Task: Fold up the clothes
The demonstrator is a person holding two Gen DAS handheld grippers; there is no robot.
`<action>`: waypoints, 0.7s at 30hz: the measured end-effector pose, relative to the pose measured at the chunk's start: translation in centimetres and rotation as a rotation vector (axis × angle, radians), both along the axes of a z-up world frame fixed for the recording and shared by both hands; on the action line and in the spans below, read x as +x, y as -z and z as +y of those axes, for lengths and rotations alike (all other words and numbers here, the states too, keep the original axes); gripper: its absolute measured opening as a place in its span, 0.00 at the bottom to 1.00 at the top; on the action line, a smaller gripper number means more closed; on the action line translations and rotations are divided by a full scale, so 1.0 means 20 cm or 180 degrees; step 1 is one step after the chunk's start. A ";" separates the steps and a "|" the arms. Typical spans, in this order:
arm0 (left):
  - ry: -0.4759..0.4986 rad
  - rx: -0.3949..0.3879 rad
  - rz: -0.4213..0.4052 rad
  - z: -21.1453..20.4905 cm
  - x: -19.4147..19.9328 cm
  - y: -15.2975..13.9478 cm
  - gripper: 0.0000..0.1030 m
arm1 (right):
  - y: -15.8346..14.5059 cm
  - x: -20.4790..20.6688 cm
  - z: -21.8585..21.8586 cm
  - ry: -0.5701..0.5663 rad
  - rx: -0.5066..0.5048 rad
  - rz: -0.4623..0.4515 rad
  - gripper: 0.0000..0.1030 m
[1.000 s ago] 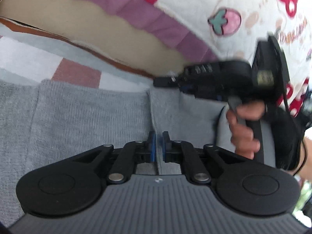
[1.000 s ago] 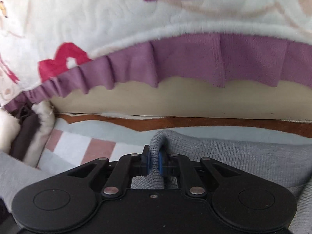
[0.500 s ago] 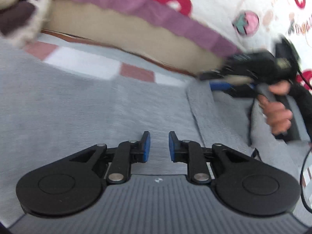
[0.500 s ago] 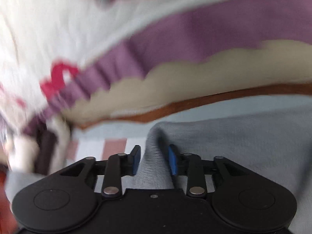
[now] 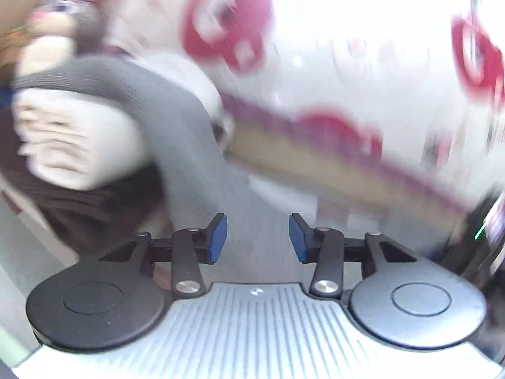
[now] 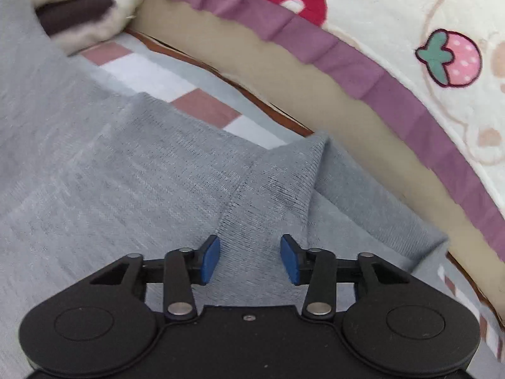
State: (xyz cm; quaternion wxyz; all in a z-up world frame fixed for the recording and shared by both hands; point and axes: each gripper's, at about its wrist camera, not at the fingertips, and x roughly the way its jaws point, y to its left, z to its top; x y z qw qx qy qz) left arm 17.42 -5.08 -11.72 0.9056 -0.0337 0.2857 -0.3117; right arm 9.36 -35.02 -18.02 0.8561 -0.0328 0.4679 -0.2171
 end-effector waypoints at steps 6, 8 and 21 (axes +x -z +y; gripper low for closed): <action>-0.0227 -0.0270 0.0043 0.13 0.12 -0.03 0.46 | -0.12 -0.10 0.20 0.0001 0.0394 -0.0700 0.48; -0.0302 -0.0360 0.0058 0.18 0.16 -0.05 0.48 | -0.13 -0.14 0.28 -0.0049 0.0440 -0.0847 0.48; -0.0487 -0.0484 -0.0311 -0.10 0.06 -0.25 0.12 | -0.07 -0.53 0.05 0.0594 0.0505 -0.0550 0.49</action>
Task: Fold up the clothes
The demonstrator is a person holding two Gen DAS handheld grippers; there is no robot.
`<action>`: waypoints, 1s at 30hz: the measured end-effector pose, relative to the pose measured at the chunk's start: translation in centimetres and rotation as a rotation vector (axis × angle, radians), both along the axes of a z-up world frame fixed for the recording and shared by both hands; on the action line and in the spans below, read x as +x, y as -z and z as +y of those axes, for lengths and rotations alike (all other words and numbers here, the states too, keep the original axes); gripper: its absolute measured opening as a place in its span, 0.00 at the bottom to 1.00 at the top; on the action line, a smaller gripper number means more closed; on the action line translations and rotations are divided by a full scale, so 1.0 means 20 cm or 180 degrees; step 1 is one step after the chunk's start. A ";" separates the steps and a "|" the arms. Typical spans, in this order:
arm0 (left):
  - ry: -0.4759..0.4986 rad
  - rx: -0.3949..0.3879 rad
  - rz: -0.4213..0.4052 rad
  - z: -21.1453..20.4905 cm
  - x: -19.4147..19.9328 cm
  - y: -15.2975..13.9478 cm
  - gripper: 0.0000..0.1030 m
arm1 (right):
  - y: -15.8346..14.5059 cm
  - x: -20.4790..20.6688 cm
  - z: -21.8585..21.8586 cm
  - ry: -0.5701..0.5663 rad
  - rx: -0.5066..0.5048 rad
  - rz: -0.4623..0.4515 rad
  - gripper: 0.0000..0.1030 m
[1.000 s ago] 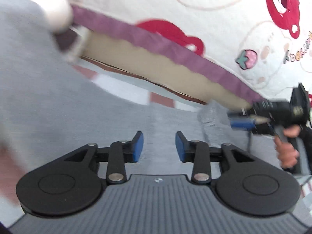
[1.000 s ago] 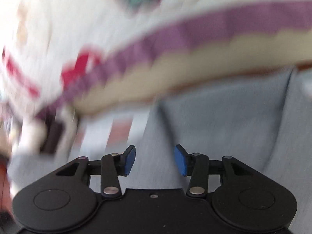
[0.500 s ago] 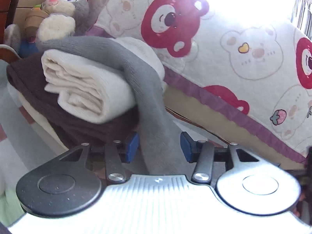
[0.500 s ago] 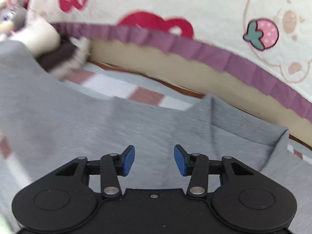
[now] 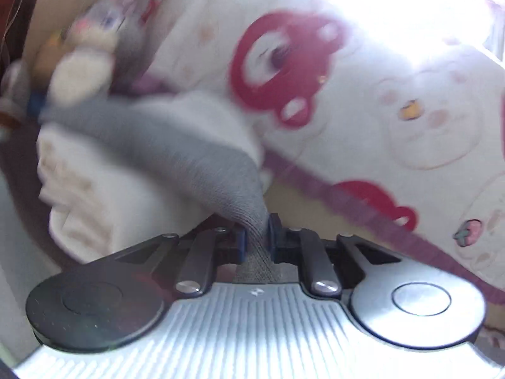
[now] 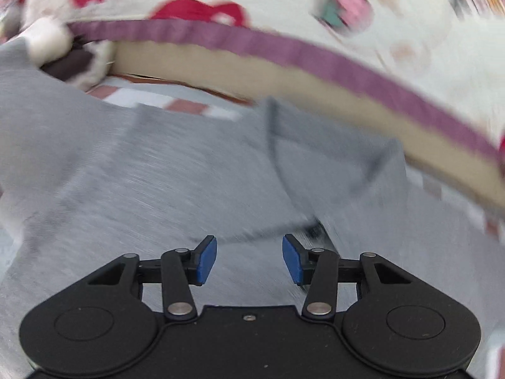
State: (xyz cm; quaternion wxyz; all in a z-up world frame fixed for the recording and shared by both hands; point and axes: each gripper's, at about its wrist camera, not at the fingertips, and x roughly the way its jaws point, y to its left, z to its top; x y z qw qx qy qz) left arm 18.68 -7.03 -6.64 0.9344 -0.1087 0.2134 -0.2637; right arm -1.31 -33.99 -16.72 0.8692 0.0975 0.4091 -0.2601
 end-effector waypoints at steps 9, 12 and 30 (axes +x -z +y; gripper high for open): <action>0.1478 0.0267 0.0620 -0.55 -0.33 0.19 0.16 | 0.02 -0.25 -0.10 0.0240 -0.0313 0.0233 0.49; 0.2009 0.0365 0.1016 -0.74 -0.45 0.30 0.32 | -0.04 -0.33 -0.10 0.0183 -0.0367 0.0196 0.49; 0.1395 0.0629 0.1171 -0.38 -0.21 0.58 0.40 | 0.09 0.48 0.26 -0.1742 -0.0897 0.0352 0.53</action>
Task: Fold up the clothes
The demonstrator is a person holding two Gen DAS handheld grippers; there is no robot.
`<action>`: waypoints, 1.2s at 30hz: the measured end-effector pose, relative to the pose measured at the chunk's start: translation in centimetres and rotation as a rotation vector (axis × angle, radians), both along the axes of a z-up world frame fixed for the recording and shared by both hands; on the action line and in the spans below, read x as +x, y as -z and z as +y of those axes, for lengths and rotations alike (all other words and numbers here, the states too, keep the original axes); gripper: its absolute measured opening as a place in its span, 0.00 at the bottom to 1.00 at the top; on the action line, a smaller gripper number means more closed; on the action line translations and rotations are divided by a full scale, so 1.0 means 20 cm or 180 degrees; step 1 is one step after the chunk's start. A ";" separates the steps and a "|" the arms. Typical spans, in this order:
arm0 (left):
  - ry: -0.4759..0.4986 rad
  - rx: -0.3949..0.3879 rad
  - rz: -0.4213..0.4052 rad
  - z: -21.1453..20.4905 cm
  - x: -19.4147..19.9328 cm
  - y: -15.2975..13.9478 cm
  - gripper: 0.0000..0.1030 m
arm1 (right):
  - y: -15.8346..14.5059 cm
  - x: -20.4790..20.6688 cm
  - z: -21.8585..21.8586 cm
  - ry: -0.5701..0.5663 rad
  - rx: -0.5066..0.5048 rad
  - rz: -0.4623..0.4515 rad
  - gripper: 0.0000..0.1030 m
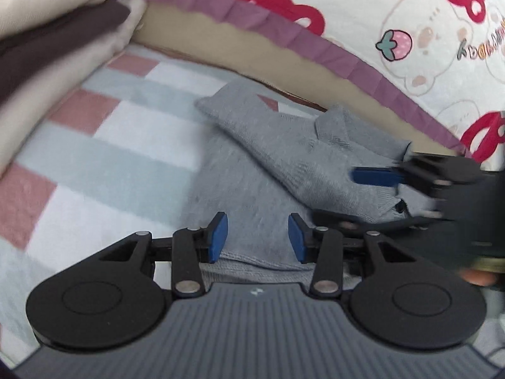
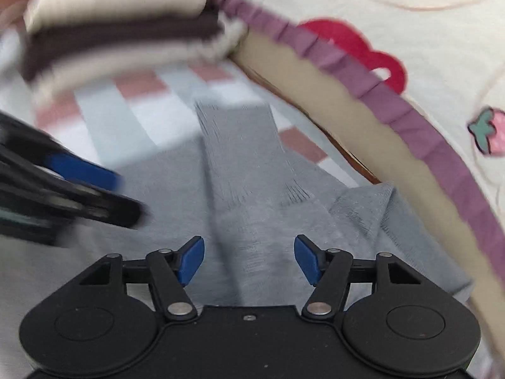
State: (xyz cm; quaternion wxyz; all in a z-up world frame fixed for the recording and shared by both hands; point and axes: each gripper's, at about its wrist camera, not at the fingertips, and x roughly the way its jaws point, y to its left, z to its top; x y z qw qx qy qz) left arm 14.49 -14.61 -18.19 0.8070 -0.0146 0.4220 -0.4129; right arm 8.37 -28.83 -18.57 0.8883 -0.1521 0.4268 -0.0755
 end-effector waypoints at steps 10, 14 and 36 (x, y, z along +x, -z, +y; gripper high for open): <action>0.0135 -0.0060 0.0020 0.01 -0.03 0.02 0.41 | -0.10 -0.65 -0.48 0.2026 0.0779 -0.1067 0.35; 0.0181 -0.0041 0.0039 -0.01 -0.08 0.04 0.41 | -0.02 -0.89 -0.64 0.2793 0.0985 -0.0997 0.47; -0.0423 -0.0102 0.0163 0.13 0.04 -0.02 0.51 | 0.16 -1.22 -0.80 0.3201 0.3195 -0.1552 0.76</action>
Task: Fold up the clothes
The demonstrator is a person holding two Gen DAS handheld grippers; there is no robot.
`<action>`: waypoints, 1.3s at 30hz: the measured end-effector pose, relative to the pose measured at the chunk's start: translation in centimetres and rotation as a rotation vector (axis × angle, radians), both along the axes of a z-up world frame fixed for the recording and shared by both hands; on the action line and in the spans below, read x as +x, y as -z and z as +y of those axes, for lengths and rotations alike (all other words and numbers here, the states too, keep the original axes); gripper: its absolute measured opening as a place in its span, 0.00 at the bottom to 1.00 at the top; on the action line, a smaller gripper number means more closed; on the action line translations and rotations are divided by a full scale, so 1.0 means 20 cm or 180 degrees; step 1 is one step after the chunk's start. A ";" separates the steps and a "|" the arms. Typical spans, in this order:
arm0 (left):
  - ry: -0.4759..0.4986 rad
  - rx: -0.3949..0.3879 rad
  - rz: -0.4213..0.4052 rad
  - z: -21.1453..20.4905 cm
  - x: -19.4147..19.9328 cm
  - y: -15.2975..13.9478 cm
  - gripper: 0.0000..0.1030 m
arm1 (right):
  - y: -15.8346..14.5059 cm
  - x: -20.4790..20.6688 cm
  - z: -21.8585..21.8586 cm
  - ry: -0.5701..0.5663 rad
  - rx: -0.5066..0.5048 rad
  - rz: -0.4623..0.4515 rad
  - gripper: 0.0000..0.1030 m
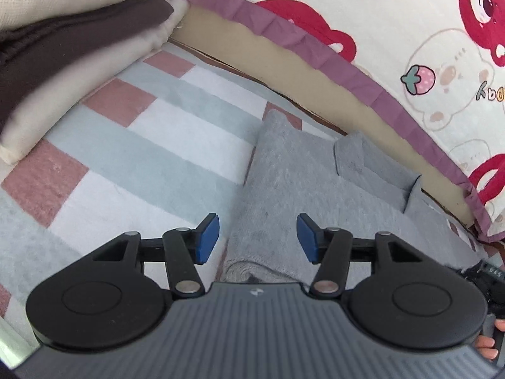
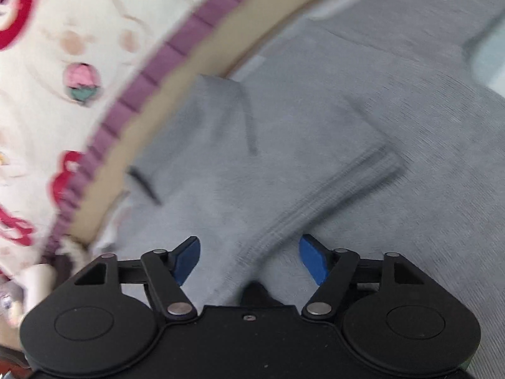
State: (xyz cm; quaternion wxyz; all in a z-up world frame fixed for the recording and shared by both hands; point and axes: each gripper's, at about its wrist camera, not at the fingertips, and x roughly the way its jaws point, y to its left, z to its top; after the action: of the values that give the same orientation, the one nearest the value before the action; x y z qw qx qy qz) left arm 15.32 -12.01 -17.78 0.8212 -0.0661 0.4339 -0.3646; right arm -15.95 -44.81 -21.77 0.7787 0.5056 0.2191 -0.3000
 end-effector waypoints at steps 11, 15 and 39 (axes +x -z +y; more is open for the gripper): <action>0.0086 -0.0073 0.0017 0.10 -0.02 0.02 0.42 | -0.41 0.32 -0.03 -0.0324 -0.1570 0.0178 0.13; 0.0433 0.0032 -0.0151 0.11 -0.05 -0.02 0.55 | -0.63 0.48 -0.08 -0.0450 -0.2265 0.0237 0.12; 0.1066 0.0967 -0.0798 -0.11 -0.34 0.06 0.64 | -0.27 0.36 -0.31 -0.0092 -0.1957 0.1264 0.23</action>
State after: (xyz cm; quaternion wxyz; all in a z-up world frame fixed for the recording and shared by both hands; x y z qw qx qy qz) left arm 8.62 -14.25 -19.05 0.7973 0.1764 0.3835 -0.4315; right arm -8.75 -50.99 -16.43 0.8407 0.1766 0.2727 -0.4332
